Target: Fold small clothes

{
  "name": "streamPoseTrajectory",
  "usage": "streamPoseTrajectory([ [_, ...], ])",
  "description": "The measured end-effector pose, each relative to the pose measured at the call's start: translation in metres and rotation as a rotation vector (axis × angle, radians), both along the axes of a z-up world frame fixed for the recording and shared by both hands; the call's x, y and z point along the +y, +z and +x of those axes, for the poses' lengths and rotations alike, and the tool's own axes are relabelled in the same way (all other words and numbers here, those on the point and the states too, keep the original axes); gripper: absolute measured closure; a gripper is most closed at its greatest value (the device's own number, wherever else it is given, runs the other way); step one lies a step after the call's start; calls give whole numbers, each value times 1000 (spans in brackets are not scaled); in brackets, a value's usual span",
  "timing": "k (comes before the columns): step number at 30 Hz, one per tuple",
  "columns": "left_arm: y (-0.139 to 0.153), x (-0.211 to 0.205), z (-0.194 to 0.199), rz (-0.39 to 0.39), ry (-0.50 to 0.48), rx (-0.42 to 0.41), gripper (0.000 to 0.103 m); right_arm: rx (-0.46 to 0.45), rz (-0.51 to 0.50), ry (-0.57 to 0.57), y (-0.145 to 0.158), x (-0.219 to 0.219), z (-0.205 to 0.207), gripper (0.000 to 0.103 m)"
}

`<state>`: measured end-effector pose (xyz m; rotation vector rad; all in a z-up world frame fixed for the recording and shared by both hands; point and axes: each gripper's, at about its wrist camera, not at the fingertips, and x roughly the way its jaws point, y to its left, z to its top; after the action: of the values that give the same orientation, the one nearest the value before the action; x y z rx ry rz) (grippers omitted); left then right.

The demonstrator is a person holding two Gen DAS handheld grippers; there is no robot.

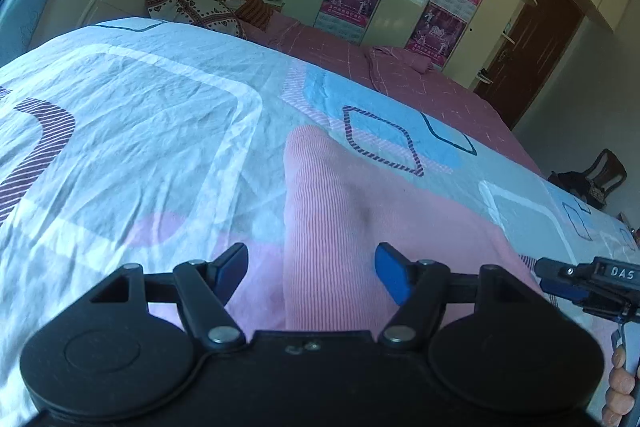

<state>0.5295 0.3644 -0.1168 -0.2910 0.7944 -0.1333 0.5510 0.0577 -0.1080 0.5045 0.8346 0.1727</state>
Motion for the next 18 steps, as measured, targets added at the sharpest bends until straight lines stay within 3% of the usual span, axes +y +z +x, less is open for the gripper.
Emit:
streamPoseTrajectory([
  [2, -1, -1, -14, 3, -7, 13, 35, -21, 8, -10, 5, -3, -23, 44],
  [9, -1, -8, -51, -25, -1, 33, 34, 24, 43, 21, -1, 0, -75, 44],
  [14, -10, -20, -69, 2, -49, 76, 35, 56, 54, 36, -10, -1, -100, 46],
  [15, -16, -20, -72, 1, -55, 93, 35, 68, 54, 36, -13, -1, -103, 63],
  [16, -20, -20, -75, -1, -59, 103, 36, 90, 65, 36, -18, -2, -107, 73],
  [17, -23, -19, -79, 6, -61, 98, 37, 110, 78, 32, -23, -4, -108, 83],
  [18, -24, -19, -84, 19, -69, 86, 39, 120, 93, 20, -25, -7, -112, 86],
])
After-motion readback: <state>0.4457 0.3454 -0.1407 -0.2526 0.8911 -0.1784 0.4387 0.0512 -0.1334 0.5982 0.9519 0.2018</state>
